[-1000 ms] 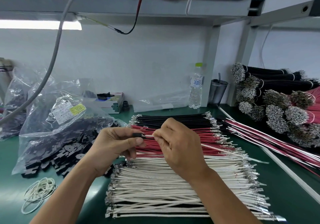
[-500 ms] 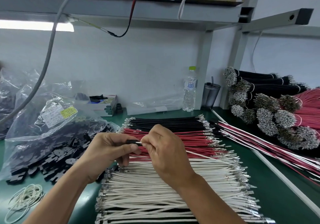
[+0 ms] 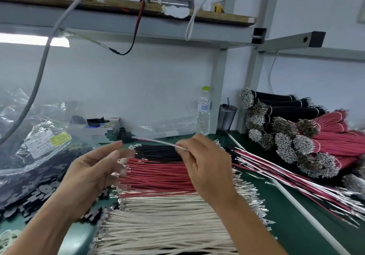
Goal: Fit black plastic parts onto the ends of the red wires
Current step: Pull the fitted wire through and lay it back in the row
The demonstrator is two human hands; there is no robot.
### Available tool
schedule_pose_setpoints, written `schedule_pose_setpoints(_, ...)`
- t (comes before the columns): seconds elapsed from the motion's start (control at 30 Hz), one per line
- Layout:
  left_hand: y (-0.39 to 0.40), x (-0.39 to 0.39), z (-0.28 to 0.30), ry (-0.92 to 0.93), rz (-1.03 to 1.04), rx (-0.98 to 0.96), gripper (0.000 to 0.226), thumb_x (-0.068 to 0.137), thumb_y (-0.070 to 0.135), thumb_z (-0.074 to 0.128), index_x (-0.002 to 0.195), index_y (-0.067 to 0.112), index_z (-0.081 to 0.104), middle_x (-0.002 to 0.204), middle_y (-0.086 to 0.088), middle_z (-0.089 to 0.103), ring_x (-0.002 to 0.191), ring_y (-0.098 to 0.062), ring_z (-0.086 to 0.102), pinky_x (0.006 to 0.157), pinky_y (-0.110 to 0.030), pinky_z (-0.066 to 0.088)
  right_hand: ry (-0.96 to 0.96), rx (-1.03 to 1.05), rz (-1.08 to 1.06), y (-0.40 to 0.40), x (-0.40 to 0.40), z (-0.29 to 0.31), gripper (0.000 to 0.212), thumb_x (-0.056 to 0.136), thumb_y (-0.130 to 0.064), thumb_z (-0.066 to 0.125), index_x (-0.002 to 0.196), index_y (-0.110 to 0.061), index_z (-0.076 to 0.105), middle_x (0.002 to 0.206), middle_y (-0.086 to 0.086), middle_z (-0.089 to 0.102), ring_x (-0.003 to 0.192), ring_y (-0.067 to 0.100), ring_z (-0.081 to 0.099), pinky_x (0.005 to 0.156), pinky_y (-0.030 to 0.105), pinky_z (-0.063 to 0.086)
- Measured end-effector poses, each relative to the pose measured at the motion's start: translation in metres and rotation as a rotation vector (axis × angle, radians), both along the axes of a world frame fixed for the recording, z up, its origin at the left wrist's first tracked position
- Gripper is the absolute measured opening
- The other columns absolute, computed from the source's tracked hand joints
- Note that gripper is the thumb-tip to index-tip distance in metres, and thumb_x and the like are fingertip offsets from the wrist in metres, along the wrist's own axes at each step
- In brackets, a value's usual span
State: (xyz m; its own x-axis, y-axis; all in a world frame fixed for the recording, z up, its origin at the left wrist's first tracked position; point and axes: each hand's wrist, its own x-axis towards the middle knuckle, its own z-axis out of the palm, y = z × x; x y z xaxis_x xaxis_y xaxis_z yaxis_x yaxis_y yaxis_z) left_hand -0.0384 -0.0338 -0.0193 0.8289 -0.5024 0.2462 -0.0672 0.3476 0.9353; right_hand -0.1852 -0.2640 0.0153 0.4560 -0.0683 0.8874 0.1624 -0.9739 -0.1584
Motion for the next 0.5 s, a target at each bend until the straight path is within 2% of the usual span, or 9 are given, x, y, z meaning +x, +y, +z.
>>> schedule_pose_setpoints(0.03,0.003,0.0,0.002,-0.01,0.007,0.01,0.038,0.086,0.024,0.069,0.124,0.016,0.073,0.116,-0.014,0.076,0.071,-0.021,0.071,0.057,-0.028,0.06,-0.098,0.015,-0.004,-0.005,-0.003,0.011,0.018,0.1,-0.031,0.06,0.095,-0.02,0.074,0.079,-0.011,0.061,0.064,-0.002,0.046,0.06,0.006,0.034)
schedule_pose_setpoints(0.1,0.01,0.001,0.006,-0.073,0.134,0.123,0.034,0.082,0.03,0.075,0.116,0.024,0.078,0.111,-0.009,0.079,0.075,-0.018,0.073,0.058,-0.026,0.06,-0.196,0.047,-0.071,-0.027,-0.008,0.036,0.014,0.1,-0.031,0.06,0.096,-0.024,0.072,0.08,-0.015,0.055,0.065,-0.003,0.044,0.058,0.006,0.029)
schedule_pose_setpoints(0.17,0.019,0.007,0.005,-0.159,0.319,0.299,0.02,0.078,0.027,0.082,0.099,0.029,0.083,0.093,-0.006,0.081,0.065,-0.011,0.071,0.054,-0.016,0.056,-0.127,0.051,-0.282,-0.065,-0.015,0.054,0.013,0.1,-0.034,0.059,0.096,-0.027,0.069,0.081,-0.015,0.054,0.066,0.003,0.047,0.054,0.013,0.03)
schedule_pose_setpoints(0.23,0.028,0.017,0.0,-0.237,0.426,0.456,0.014,0.08,0.018,0.086,0.086,0.03,0.084,0.077,-0.002,0.08,0.055,-0.006,0.066,0.048,-0.01,0.049,0.048,0.058,-0.496,-0.113,-0.026,0.053,0.014,0.1,-0.032,0.057,0.099,-0.027,0.071,0.084,-0.006,0.06,0.067,0.013,0.053,0.053,0.019,0.033)
schedule_pose_setpoints(0.3,0.035,0.026,-0.005,-0.296,0.474,0.591,0.017,0.081,0.011,0.087,0.079,0.028,0.083,0.073,0.005,0.079,0.057,-0.004,0.067,0.054,-0.011,0.051,0.302,0.094,-0.677,-0.158,-0.039,0.033,0.018,0.097,-0.027,0.057,0.106,-0.026,0.072,0.097,0.003,0.066,0.077,0.025,0.063,0.059,0.029,0.047)
schedule_pose_setpoints(0.33,0.038,0.03,-0.007,-0.326,0.501,0.658,0.021,0.082,0.01,0.086,0.079,0.03,0.082,0.075,0.008,0.079,0.065,-0.003,0.071,0.065,-0.015,0.055,0.456,0.084,-0.777,-0.177,-0.045,0.019,0.02,0.096,-0.026,0.056,0.108,-0.027,0.072,0.103,0.004,0.067,0.083,0.028,0.066,0.064,0.033,0.052)
schedule_pose_setpoints(0.4,0.041,0.036,-0.01,-0.426,0.551,0.841,0.023,0.082,0.015,0.087,0.082,0.037,0.08,0.086,0.015,0.078,0.083,-0.008,0.073,0.085,-0.031,0.058,0.728,0.037,-0.911,-0.202,-0.057,-0.011,0.024,0.095,-0.025,0.054,0.109,-0.029,0.073,0.111,0.002,0.067,0.094,0.026,0.067,0.071,0.035,0.057)
schedule_pose_setpoints(0.43,0.039,0.035,-0.011,-0.495,0.566,0.94,0.024,0.082,0.02,0.087,0.081,0.042,0.078,0.09,0.018,0.076,0.087,-0.008,0.071,0.087,-0.034,0.056,0.807,0.032,-0.93,-0.211,-0.061,-0.024,0.024,0.095,-0.024,0.052,0.106,-0.029,0.073,0.11,0.0,0.066,0.096,0.024,0.066,0.074,0.035,0.058)
schedule_pose_setpoints(0.5,0.034,0.033,-0.013,-0.636,0.575,1.091,0.017,0.083,0.031,0.085,0.086,0.046,0.078,0.097,0.022,0.071,0.089,-0.006,0.064,0.08,-0.031,0.051,0.825,0.065,-0.916,-0.222,-0.066,-0.043,0.026,0.095,-0.023,0.05,0.1,-0.028,0.075,0.101,-0.001,0.064,0.095,0.022,0.062,0.075,0.035,0.057)
